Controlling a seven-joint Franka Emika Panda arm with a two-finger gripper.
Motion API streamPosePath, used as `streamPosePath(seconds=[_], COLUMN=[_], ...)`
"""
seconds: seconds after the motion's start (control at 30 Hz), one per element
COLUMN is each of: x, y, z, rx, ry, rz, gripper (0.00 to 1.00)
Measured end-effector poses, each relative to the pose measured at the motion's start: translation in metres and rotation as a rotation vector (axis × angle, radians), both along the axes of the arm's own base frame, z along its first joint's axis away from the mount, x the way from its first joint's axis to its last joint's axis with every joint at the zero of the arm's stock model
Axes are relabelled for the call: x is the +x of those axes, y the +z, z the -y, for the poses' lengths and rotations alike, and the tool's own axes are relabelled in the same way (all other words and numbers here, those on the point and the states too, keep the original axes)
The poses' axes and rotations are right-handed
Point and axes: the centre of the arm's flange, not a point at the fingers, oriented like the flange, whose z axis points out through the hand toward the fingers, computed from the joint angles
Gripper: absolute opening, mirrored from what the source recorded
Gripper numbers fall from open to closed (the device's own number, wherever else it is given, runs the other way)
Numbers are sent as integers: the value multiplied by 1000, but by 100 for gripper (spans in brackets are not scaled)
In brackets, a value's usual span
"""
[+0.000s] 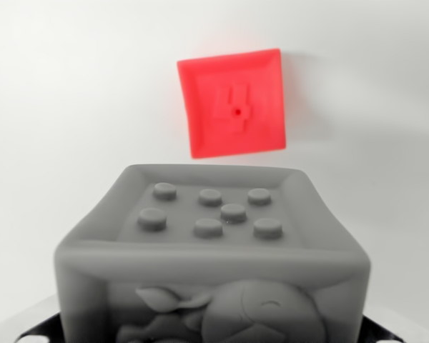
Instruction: Destack cube
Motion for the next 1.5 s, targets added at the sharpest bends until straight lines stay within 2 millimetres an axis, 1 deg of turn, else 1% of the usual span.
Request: streamPosePath(seconds=[1.5], x=[-88], y=[-20], z=[1], rx=[-1], ry=[-286], rz=[-1], gripper=[0])
